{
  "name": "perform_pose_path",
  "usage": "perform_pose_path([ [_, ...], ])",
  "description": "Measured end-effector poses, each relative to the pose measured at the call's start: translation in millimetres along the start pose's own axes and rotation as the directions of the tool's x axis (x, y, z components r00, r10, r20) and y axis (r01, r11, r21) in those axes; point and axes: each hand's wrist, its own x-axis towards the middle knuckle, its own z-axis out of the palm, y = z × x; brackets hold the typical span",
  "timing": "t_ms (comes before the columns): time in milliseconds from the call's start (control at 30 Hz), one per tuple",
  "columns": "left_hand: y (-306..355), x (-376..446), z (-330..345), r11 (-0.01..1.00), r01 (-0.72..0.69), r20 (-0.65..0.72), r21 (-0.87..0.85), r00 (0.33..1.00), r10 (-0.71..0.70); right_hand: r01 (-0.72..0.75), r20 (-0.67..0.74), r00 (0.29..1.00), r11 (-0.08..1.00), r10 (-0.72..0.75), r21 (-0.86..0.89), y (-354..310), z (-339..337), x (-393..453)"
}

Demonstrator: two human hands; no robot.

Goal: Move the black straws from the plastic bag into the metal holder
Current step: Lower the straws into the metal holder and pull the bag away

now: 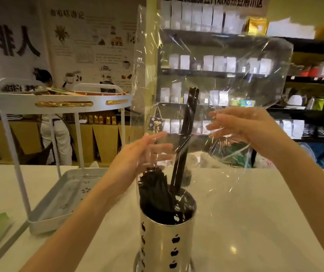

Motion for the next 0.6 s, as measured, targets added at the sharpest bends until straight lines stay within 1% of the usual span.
perform_pose_path([
  [33,2,1,-1,1.000,-0.022,-0.005,0.013,1.000,0.022,0.005,-0.019,1.000,1.000,-0.005,0.004,-1,-3,0],
  [100,5,4,-1,1.000,-0.011,-0.018,0.023,1.000,0.011,0.017,-0.047,0.999,1.000,-0.016,0.013,-5,-6,2],
  [200,10,6,-2,0.998,0.053,0.008,-0.038,0.999,-0.053,0.029,-0.054,0.998,1.000,-0.030,-0.011,-10,-8,3],
  [267,13,6,-4,0.996,0.070,0.022,-0.057,0.997,-0.069,0.058,-0.083,0.995,0.998,-0.058,-0.007,-12,-12,4],
  [400,16,4,-3,0.994,0.069,-0.011,-0.084,0.997,-0.071,0.068,-0.063,0.995,0.997,-0.071,-0.047,-15,-10,4],
  [533,18,2,-2,0.995,0.074,-0.015,-0.065,0.997,-0.075,0.085,-0.036,0.995,0.994,-0.088,-0.075,-15,-9,4],
  [600,19,2,-1,0.996,0.076,-0.008,-0.037,0.997,-0.076,0.106,-0.059,0.992,0.992,-0.110,-0.065,-14,-10,5],
])
